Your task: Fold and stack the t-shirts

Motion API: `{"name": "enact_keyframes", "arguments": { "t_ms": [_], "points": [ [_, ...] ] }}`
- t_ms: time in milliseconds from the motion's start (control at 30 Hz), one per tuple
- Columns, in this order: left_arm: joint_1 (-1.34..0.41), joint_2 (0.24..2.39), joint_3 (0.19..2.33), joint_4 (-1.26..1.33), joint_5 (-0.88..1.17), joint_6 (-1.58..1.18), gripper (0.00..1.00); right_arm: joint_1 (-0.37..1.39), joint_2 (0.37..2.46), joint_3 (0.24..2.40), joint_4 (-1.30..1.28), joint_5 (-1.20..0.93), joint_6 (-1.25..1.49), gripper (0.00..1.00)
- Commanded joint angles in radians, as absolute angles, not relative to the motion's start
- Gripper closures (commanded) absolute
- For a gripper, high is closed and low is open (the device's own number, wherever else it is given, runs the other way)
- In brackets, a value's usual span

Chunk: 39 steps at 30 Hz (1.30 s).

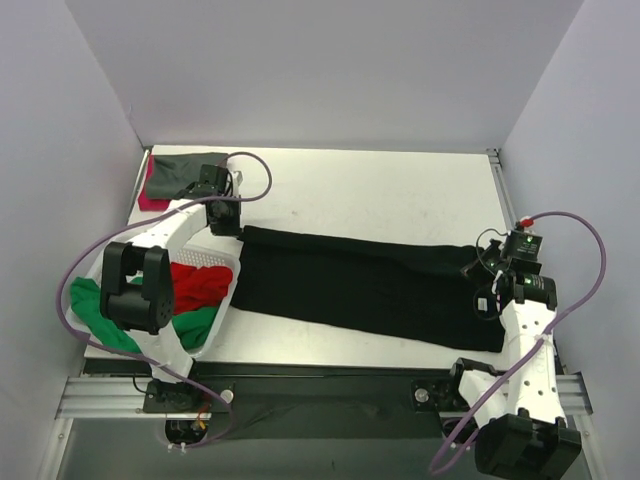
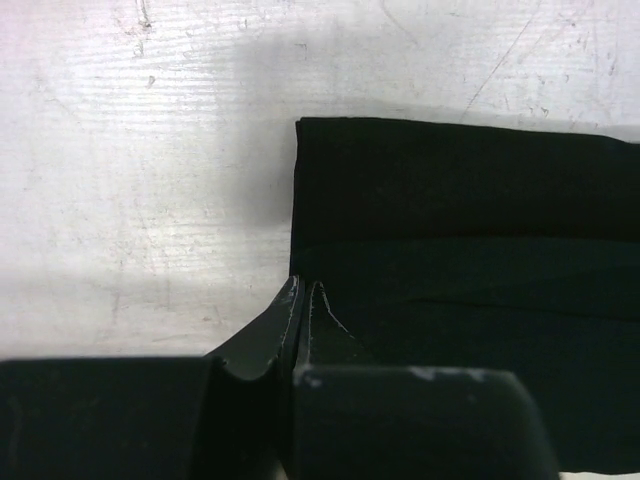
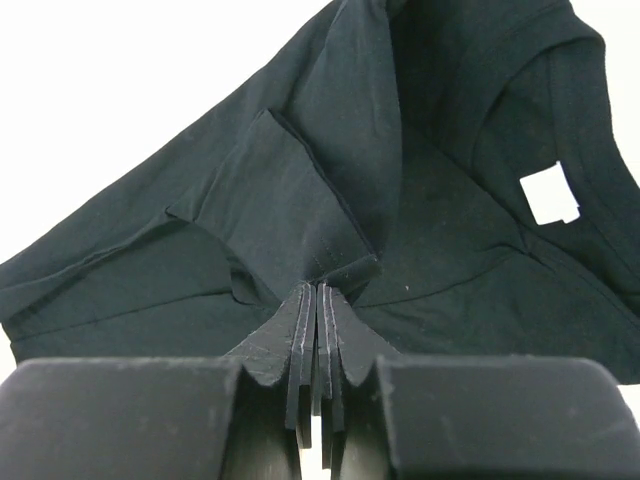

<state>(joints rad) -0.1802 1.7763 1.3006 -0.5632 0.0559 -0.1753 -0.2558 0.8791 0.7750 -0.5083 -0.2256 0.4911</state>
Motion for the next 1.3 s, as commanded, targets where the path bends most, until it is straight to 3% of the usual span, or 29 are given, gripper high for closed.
{"name": "enact_keyframes", "arguments": {
  "t_ms": [0,633,667,733,833,967,1267],
  "points": [
    [-0.178,1.72,1.267,-0.508,0.032,-0.186,1.0,-0.262,0.851,0.762,-0.554,-0.181,0.472,1.0],
    [-0.178,1.71,1.213,-0.52,0.009,-0.222,1.0,-0.255,0.732,0.672,-0.649,-0.175,0.488,1.0],
    [-0.178,1.71,1.216,-0.529,-0.008,-0.233,0.95,-0.253,0.733,0.672,-0.65,-0.17,0.489,1.0],
    [-0.178,1.707,1.227,-0.534,-0.017,-0.235,0.7,-0.253,0.735,0.673,-0.652,-0.169,0.491,1.0],
    [-0.178,1.692,1.256,-0.551,-0.018,-0.244,0.45,-0.25,0.742,0.681,-0.666,-0.16,0.503,1.0],
    [-0.179,1.655,1.285,-0.571,-0.032,-0.27,0.32,-0.249,0.747,0.687,-0.68,-0.15,0.514,1.0],
    [-0.261,1.66,1.321,-0.545,0.0,-0.359,0.26,-0.23,0.744,0.699,-0.745,-0.126,0.563,1.0]
  ]
}}
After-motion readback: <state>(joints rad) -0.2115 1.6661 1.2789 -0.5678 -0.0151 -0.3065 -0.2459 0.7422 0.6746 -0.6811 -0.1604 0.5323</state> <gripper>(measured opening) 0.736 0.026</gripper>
